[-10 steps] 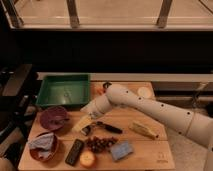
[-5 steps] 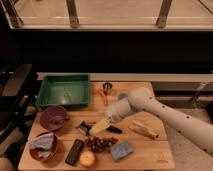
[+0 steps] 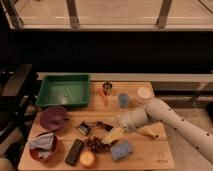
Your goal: Place apple in tray
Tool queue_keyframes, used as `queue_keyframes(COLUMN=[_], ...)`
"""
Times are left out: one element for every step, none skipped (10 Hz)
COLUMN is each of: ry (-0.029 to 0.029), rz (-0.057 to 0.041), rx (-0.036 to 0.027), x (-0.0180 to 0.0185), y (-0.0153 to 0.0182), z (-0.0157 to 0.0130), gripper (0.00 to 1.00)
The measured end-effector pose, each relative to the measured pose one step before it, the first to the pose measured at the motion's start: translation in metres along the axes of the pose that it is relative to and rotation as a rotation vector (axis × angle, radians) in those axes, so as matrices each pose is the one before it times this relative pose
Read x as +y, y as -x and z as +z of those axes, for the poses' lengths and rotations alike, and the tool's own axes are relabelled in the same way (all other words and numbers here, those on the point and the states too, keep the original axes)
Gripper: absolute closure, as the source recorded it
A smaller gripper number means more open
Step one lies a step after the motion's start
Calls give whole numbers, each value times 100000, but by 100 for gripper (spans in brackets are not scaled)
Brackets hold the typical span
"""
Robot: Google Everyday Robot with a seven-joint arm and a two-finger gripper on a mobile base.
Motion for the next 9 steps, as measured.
queue_keyframes(ry=[7895, 5640, 3602, 2596, 944, -213, 62, 277, 469], rz=[-6930, -5142, -3463, -2141, -657, 143, -44, -190, -682], rx=[736, 915, 755, 510, 191, -89, 35, 236, 1001], x=[940, 782, 448, 159, 53, 23, 1, -49, -12], y=[-541, -245, -88, 83, 39, -64, 13, 75, 9], z=[380, 460, 457, 312, 134, -105, 27, 48, 96], gripper=[20, 20, 20, 20, 20, 20, 20, 20, 20])
